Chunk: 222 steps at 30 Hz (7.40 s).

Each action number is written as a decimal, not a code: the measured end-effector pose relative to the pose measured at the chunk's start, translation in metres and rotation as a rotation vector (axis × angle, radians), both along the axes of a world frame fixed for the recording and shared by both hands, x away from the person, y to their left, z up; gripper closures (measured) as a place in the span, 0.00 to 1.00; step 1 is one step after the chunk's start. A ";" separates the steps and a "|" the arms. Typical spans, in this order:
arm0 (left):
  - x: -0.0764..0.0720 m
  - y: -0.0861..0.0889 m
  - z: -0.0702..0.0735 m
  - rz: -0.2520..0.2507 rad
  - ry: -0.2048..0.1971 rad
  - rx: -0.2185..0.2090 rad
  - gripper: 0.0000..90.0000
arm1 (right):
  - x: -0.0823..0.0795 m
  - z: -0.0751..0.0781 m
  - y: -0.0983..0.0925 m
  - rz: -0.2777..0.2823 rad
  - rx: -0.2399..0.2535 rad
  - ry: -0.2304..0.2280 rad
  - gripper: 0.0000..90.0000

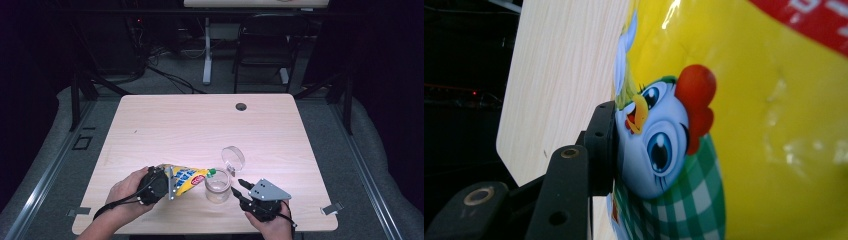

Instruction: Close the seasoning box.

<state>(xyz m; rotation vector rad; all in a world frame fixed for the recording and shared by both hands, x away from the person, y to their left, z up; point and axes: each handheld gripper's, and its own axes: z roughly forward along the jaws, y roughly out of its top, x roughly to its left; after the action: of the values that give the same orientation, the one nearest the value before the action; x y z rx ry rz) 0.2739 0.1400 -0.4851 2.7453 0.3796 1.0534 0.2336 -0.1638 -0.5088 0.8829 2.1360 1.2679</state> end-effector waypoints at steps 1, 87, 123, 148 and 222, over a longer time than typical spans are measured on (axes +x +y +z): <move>0.000 -0.001 0.000 -0.005 0.003 0.008 0.66 | 0.000 0.000 0.001 0.005 -0.005 0.005 0.71; 0.008 -0.019 0.005 -0.067 0.050 0.110 0.66 | 0.029 0.013 0.058 0.150 -0.229 -0.099 0.66; 0.001 -0.031 0.014 -0.099 -0.083 0.272 0.67 | 0.026 0.003 0.061 0.160 -0.203 -0.116 0.77; -0.007 -0.040 0.016 -0.116 -0.178 0.387 0.68 | 0.026 -0.002 0.060 0.149 -0.175 -0.095 0.77; -0.015 -0.060 0.027 -0.186 -0.306 0.578 0.72 | 0.033 -0.008 0.052 0.106 -0.084 -0.021 0.80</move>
<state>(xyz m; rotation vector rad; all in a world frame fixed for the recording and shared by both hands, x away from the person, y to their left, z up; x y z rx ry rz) 0.2590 0.0804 -0.4578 2.9202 -0.2655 1.7123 0.2662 -0.1119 -0.5171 0.7273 2.2282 1.2227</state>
